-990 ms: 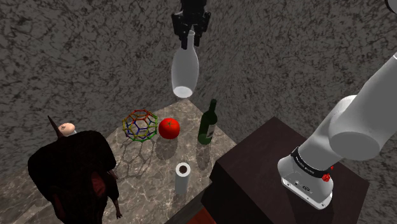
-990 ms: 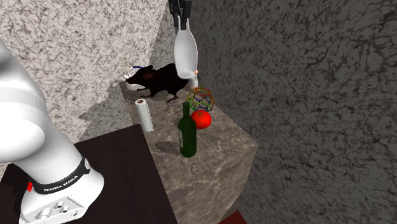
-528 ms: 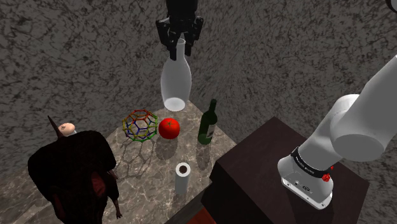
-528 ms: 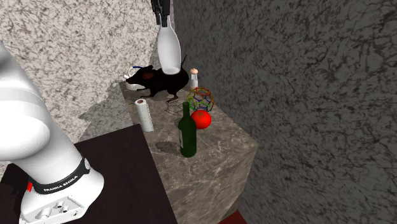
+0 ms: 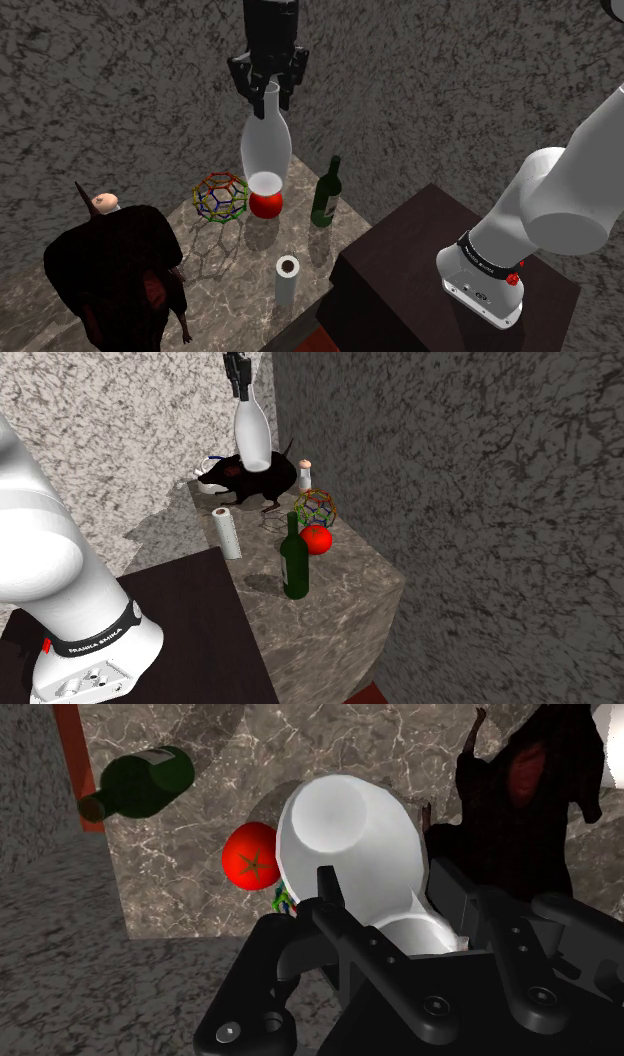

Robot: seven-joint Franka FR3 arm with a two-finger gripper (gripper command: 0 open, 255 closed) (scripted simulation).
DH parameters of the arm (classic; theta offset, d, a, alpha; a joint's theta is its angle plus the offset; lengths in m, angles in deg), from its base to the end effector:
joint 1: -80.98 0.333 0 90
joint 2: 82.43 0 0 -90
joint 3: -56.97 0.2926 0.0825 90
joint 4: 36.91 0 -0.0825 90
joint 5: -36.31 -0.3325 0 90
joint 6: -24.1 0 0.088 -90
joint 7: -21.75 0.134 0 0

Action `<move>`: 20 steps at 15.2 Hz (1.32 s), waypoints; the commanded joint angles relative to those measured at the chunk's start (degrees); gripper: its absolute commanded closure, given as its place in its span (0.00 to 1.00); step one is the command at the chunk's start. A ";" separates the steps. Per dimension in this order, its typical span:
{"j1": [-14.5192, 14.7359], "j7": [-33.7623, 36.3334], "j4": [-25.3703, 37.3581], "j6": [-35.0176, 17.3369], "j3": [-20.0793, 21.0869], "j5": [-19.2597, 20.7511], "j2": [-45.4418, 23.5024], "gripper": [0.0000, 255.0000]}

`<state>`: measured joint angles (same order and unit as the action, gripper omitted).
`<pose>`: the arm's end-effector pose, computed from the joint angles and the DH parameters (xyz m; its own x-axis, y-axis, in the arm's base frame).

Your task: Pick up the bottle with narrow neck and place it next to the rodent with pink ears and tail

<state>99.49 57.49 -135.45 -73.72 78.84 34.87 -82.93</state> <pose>0.3880 0.3332 0.5186 0.9964 0.0774 -0.0332 0.0771 -0.9970 -0.0107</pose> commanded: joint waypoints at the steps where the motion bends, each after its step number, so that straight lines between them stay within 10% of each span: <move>1: 0.02 0.03 -1.54 -1.59 0.02 0.00 0.00 1.00; 20: 0.18 0.22 -14.14 -15.94 0.13 0.65 -1.88 1.00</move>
<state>99.62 57.58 -149.01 -88.74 78.93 35.40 -84.50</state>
